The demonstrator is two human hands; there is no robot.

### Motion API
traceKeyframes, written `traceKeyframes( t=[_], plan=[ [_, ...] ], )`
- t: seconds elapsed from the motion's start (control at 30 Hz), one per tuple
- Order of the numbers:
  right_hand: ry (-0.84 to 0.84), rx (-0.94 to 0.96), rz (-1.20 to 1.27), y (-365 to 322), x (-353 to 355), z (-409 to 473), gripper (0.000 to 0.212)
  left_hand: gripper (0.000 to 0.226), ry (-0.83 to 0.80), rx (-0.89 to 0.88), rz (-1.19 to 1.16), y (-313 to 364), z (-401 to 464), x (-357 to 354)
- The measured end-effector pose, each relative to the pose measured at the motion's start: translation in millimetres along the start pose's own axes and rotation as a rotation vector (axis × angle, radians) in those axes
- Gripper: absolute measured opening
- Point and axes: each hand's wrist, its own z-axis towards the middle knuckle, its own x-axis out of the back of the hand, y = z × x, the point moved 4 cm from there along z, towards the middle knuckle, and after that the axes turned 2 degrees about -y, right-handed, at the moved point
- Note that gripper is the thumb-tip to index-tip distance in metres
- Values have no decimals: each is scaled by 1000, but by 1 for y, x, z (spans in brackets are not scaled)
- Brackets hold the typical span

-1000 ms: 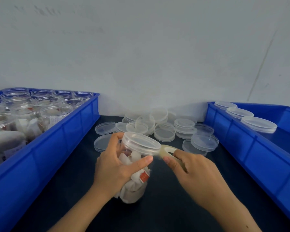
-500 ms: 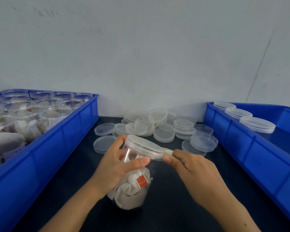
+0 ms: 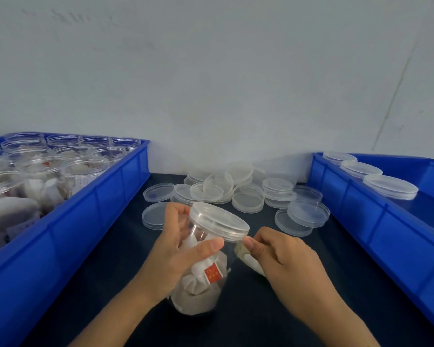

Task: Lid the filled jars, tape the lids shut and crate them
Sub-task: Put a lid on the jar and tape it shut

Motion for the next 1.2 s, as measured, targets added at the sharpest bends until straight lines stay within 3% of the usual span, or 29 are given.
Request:
traceKeyframes(
  t=[0.07, 0.13, 0.2, 0.27, 0.47, 0.67, 0.83, 1.0, 1.13, 1.2],
  plan=[
    [30, -20, 36, 2, -2, 0, 67, 67, 52, -50, 105, 1, -2, 1],
    [1, -92, 224, 6, -10, 1, 59, 64, 134, -87, 224, 3, -5, 1],
    [-102, -163, 510, 7, -20, 2, 52, 63, 190, -115, 313, 6, -9, -1],
    [-191, -196, 596, 5, -28, 1, 44, 62, 221, -132, 348, 7, -11, -5],
    [-180, -140, 604, -6, -34, -2, 40, 97, 476, -137, 523, 15, -17, -10],
    [-181, -91, 554, -10, -31, -4, 46, 111, 510, -101, 465, 10, -18, -9],
    [-209, -64, 558, -16, -32, -6, 40, 92, 511, -113, 399, 6, -17, -12],
    [-197, -1, 344, -9, -19, -3, 52, 85, 482, -109, 339, 5, -13, -6],
    [-193, 8, 262, -8, -8, -1, 75, 85, 454, -106, 327, 4, -7, -1],
    [-143, 25, 193, -5, -3, -1, 68, 85, 435, -102, 317, 4, -5, 1]
  ],
)
